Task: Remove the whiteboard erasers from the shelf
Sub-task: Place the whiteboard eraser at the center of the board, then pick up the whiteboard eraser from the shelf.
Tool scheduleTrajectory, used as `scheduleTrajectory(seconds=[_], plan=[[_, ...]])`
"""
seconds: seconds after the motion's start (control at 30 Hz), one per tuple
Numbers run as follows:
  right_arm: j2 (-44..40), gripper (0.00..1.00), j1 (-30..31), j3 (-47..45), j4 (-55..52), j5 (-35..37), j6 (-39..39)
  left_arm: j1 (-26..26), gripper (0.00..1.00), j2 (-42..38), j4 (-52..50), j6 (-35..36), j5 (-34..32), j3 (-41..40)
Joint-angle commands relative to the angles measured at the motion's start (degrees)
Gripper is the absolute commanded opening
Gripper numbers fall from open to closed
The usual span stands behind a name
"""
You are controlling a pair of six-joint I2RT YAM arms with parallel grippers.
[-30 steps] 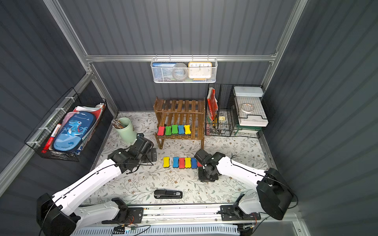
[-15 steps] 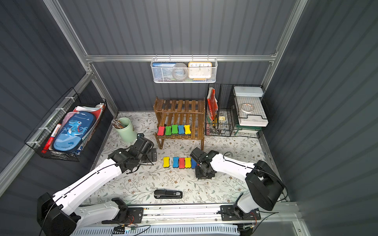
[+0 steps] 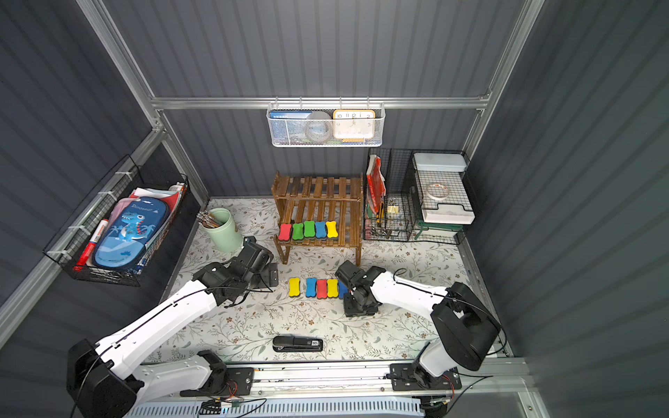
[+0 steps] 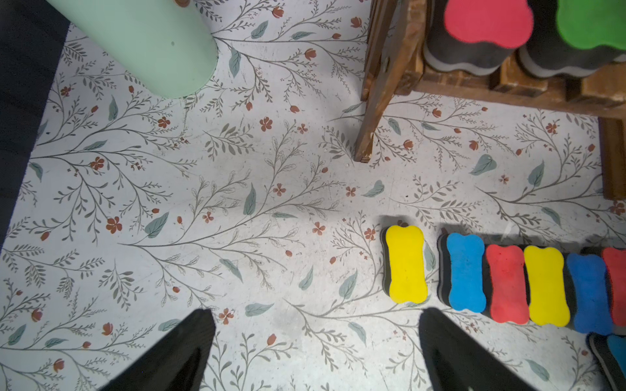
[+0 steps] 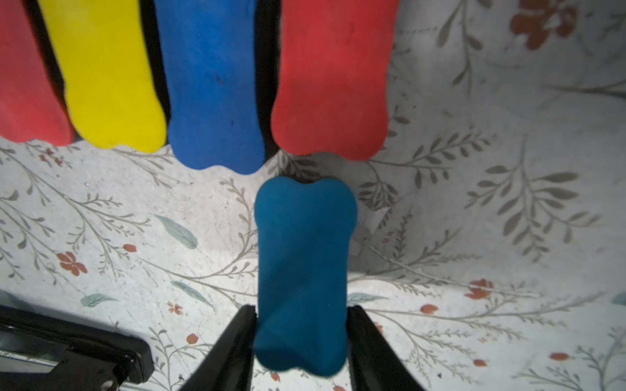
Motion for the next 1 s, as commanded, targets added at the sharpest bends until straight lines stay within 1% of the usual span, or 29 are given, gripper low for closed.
scheduleTrajectory(seconds=[0.0,0.1,0.17,0.27,0.37,0.47,0.6,0.73,0.97], plan=[[-2.3,0.51,0.3,-0.1,-1.4,0.4,-0.5,0.4,0.99,0.7,-0.9,-0.1,1.3,1.1],[-4.5,0.53,0.3,-0.5,-1.5,1.4,-0.5,0.4,0.99,1.0,-1.0,0.0,2.0,1.7],[-6.0,0.51,0.3,0.5,-2.0,2.2,-0.9,0.4,0.99,1.2,-1.1,0.2,2.2,2.1],[-9.0,0.50,0.2,3.7,-1.4,6.7,-3.0,0.4,0.99,1.4,-1.6,0.2,2.0,2.5],[-9.9,0.50,0.1,9.3,0.2,11.7,-6.0,0.4,0.99,1.3,-2.2,0.0,1.3,2.3],[-7.1,0.52,-0.6,17.0,2.3,14.6,-9.7,0.4,0.99,0.5,-2.1,-0.3,1.3,1.8],[-1.3,0.54,-2.9,26.4,5.6,16.2,-13.3,0.4,0.99,-0.2,-3.1,-0.1,0.6,2.1],[4.7,0.56,-5.6,31.6,8.8,15.6,-14.5,0.5,0.99,-0.8,-3.4,0.2,0.3,2.1],[10.4,0.56,-7.8,35.2,12.6,15.6,-13.7,0.4,0.99,-1.1,-3.4,0.7,0.3,2.0]])
